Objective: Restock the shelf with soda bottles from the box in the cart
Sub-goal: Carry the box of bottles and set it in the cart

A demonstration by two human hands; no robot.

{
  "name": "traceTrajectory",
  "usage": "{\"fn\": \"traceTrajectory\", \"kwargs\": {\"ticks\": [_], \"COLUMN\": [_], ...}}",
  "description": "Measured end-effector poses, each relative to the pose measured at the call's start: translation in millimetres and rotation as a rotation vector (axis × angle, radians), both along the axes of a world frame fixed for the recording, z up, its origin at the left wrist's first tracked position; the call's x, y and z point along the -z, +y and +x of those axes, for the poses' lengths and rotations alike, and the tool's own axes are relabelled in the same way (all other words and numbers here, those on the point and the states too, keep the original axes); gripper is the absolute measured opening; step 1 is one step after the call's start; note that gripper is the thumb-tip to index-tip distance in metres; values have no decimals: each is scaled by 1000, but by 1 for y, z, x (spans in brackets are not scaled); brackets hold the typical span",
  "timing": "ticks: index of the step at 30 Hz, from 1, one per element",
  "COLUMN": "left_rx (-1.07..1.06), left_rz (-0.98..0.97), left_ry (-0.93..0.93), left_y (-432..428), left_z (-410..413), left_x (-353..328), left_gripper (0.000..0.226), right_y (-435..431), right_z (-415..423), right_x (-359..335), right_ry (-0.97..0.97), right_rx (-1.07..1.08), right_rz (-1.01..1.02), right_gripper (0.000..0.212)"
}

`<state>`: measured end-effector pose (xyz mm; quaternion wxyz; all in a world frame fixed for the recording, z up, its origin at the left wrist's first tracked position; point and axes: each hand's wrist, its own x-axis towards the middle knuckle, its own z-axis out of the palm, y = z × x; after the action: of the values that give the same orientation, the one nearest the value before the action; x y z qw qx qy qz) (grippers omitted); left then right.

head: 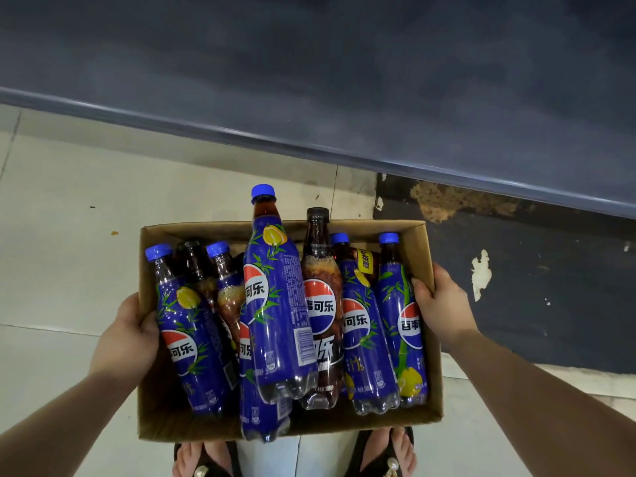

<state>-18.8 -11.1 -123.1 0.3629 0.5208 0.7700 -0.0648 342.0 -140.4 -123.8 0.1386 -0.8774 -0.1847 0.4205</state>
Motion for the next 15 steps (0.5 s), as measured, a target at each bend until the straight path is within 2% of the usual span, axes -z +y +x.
{"fn": "traceTrajectory", "kwargs": {"ticks": [6, 10, 15], "left_rx": [-2, -6, -29], "left_rz": [-67, -76, -41], "left_ry": [10, 62, 0], "left_y": [11, 9, 7], "left_z": [-6, 1, -3], "left_x": [13, 16, 15], "left_gripper": [27, 16, 25], "right_y": [8, 13, 15], "right_z": [-1, 2, 1], "right_x": [6, 7, -2], "right_ry": [-57, -66, -85], "right_rx": [84, 98, -36], "right_rz": [-89, -194, -211], "right_gripper": [50, 43, 39]}}
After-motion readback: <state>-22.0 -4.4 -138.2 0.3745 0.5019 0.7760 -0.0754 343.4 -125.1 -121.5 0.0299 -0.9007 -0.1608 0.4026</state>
